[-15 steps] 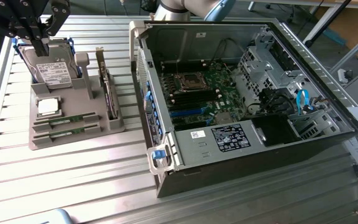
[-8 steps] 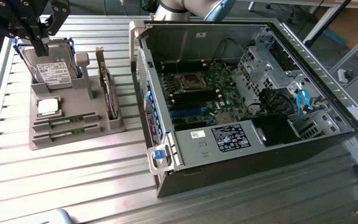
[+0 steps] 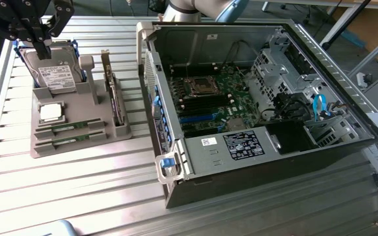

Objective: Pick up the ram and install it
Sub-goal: 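Pick up the ram and move it above insertion slot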

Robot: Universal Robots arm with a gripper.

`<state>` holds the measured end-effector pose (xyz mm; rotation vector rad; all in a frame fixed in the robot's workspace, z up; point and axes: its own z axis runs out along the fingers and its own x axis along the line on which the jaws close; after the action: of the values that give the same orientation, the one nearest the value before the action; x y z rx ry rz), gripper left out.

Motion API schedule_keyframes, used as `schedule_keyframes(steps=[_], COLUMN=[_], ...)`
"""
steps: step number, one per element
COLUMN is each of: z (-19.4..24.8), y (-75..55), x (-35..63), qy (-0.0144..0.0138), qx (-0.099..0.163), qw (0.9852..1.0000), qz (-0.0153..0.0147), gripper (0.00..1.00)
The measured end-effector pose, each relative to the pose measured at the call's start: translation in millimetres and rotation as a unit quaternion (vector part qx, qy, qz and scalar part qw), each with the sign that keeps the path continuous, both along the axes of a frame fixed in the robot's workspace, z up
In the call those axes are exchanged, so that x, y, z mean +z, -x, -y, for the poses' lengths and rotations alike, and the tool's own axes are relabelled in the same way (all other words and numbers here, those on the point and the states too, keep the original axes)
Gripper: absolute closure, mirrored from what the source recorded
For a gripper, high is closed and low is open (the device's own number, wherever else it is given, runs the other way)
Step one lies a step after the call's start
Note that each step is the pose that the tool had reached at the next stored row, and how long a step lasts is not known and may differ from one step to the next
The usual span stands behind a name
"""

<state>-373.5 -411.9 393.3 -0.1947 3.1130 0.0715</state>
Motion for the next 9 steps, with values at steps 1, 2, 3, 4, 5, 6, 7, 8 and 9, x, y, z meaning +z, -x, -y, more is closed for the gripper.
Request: schedule_keyframes(steps=[1, 2, 3, 4, 5, 6, 7, 8, 9], z=[0.0, 0.0, 0.0, 0.0, 0.0, 0.0, 0.0, 0.0, 0.0], y=[0.0, 0.0, 0.0, 0.0, 0.0, 0.0, 0.0, 0.0, 0.0], x=[0.0, 0.0, 0.0, 0.0, 0.0, 0.0, 0.0, 0.0, 0.0], qy=[0.0000, 0.0000, 0.0000, 0.0001, 0.0000, 0.0000, 0.0000, 0.0000, 0.0000], qx=[0.002, 0.005, 0.009, 0.012, 0.015, 0.017, 0.020, 0.023, 0.026], qw=[1.0000, 1.0000, 1.0000, 0.9999, 0.9999, 0.9998, 0.9998, 0.9997, 0.9997], qz=[0.0000, 0.0000, 0.0000, 0.0000, 0.0000, 0.0000, 0.0000, 0.0000, 0.0000], gripper=[0.89, 0.89, 0.89, 0.89, 0.89, 0.89, 0.89, 0.89, 0.89])
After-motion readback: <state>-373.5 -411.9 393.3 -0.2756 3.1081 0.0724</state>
